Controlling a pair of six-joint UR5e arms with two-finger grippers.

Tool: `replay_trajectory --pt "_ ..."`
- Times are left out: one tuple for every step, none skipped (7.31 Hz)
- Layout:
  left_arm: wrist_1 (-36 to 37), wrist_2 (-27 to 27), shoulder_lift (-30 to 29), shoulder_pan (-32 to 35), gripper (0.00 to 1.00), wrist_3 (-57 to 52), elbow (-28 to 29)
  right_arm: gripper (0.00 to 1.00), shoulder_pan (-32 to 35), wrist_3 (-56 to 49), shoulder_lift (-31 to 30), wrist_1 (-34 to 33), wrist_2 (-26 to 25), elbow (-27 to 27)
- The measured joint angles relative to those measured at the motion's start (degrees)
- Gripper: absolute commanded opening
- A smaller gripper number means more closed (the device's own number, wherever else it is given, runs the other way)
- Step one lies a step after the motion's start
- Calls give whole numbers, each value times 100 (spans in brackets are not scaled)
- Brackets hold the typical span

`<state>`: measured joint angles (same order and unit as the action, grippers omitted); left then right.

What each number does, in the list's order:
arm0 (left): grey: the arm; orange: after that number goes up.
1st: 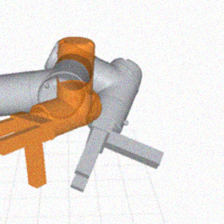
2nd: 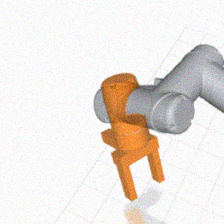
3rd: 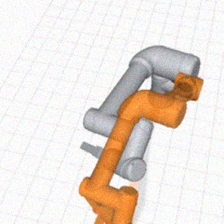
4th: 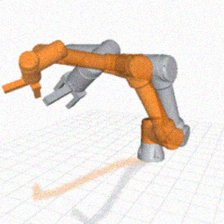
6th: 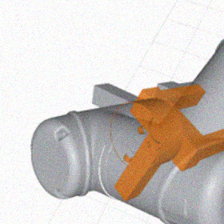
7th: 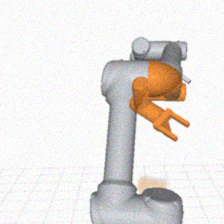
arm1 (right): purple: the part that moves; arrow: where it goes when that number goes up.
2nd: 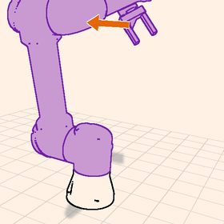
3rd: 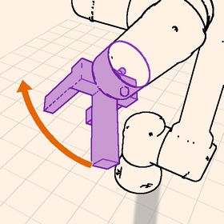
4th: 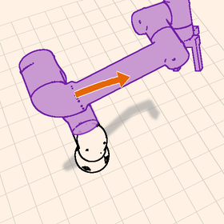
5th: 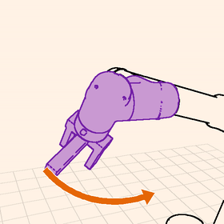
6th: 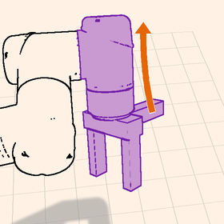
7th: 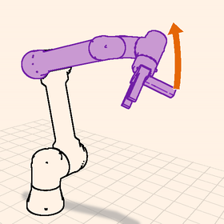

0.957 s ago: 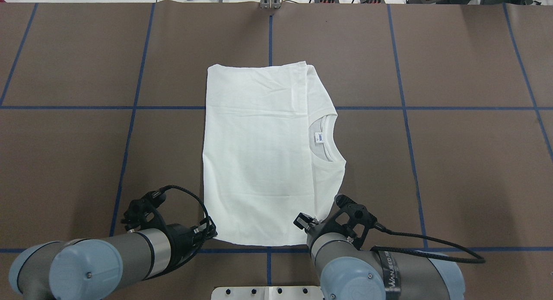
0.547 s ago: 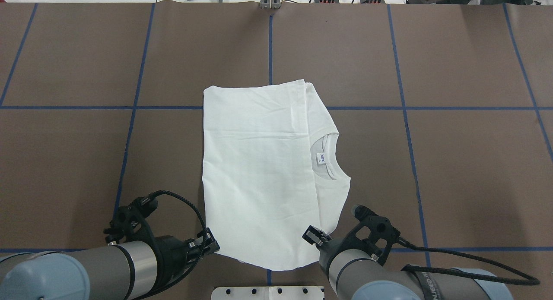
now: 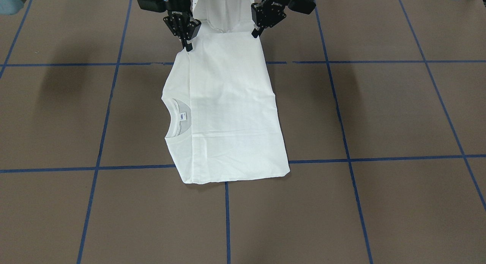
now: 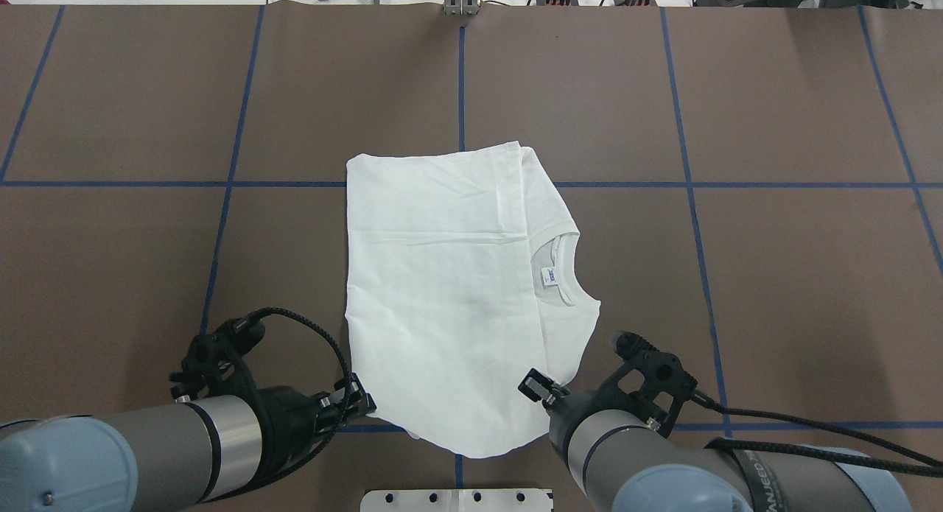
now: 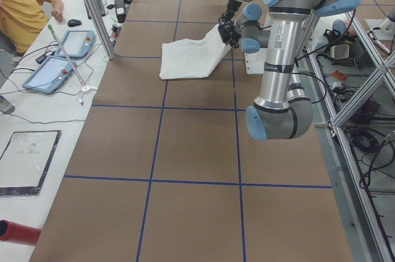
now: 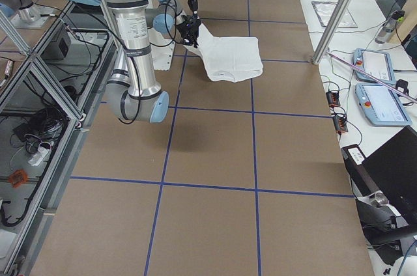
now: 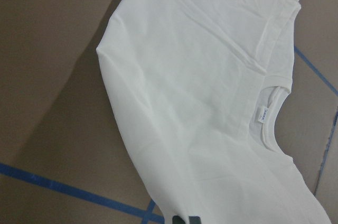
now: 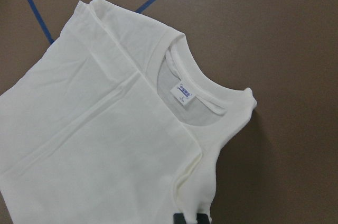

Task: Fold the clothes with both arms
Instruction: 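Lift the near edge with both grippers and fold it toward the collar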

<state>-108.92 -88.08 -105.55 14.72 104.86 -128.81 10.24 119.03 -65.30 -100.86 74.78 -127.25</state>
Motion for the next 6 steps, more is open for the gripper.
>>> replay_trajectory --pt "-30 -281 -149 343 0 -368 261 0 308 -226 137 8 213 204" --pt "-58 -437 -331 664 0 -782 609 0 589 -460 279 32 378 457" --pt "-136 -500 -473 960 0 -1029 919 0 874 -684 403 175 581 784" --pt "-292 -524 -594 1198 0 -1155 1222 0 1178 -938 492 473 840 1176" --pt "-465 -523 -716 1333 0 -1208 1556 0 1467 -1176 543 830 1102 1572" --pt "-615 -515 -857 1442 0 -1229 1897 0 1720 -1379 629 1119 1341 1945"
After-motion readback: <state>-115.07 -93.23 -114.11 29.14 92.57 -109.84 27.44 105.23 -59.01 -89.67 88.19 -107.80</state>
